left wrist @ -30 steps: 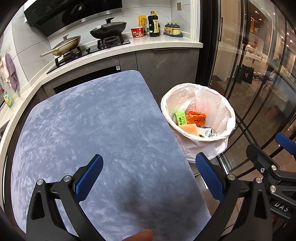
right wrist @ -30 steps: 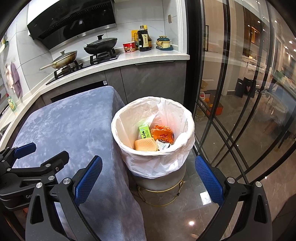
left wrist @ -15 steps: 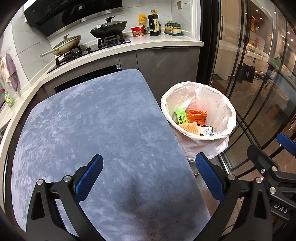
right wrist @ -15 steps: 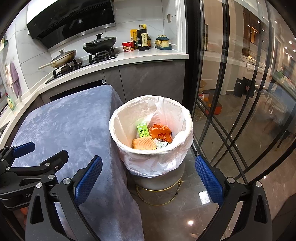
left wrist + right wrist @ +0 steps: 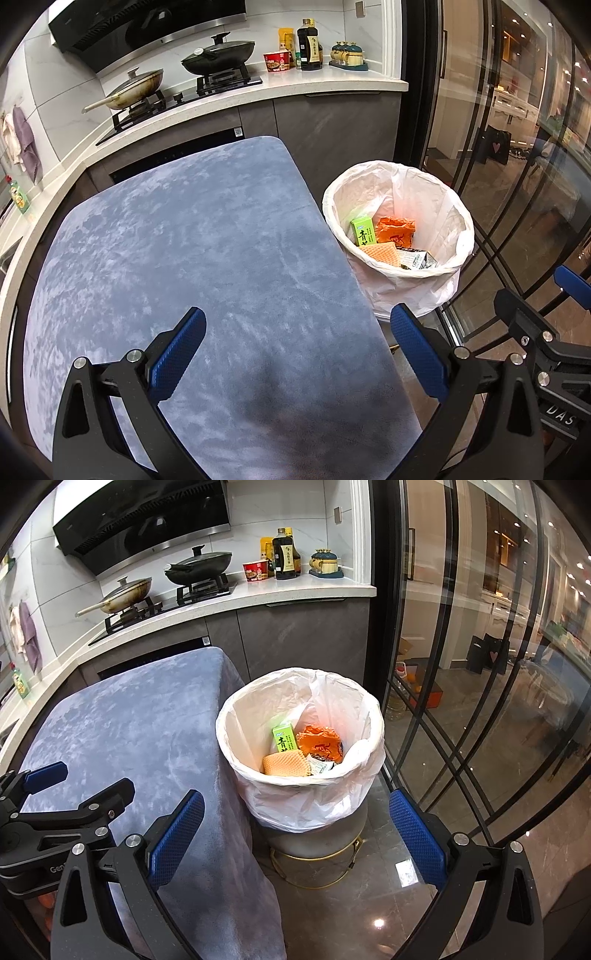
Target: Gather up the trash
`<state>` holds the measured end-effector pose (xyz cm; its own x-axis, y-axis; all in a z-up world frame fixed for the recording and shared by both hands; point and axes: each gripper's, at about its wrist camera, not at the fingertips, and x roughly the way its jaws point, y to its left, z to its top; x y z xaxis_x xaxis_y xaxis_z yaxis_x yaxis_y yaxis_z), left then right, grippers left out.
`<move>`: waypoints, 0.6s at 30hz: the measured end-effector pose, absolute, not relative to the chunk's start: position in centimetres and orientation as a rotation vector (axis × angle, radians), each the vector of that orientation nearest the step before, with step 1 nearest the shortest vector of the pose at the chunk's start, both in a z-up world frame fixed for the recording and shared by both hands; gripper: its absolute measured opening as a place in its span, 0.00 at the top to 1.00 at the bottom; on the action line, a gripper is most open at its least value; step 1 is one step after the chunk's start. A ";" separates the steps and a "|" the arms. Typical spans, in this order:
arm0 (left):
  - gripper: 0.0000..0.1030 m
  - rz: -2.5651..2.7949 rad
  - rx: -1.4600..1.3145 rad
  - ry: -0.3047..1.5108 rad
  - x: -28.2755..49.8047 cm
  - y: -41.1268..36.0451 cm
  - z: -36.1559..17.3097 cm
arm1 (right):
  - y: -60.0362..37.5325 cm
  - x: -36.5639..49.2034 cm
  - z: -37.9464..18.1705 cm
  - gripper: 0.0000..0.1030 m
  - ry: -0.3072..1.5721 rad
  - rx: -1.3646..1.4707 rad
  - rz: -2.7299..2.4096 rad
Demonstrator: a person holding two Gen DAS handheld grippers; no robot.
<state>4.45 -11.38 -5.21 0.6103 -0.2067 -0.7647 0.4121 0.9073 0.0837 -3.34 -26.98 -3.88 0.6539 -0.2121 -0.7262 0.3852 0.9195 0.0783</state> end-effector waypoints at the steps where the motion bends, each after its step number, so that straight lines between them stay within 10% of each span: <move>1: 0.07 -0.362 0.263 0.843 4.4 -11.4 -5.3 | -27.0 -3.3 -4.0 0.06 0.790 0.235 -0.342; 18: 0.07 -0.373 0.260 0.836 4.6 -11.6 -5.7 | -27.2 -3.3 -4.1 0.06 0.787 0.237 -0.344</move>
<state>4.60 -11.59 -5.66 0.6119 -0.2184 -0.7602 0.4196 0.9043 0.0779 -3.29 -27.20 -4.11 0.6548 -0.2128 -0.7252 0.3874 0.9184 0.0803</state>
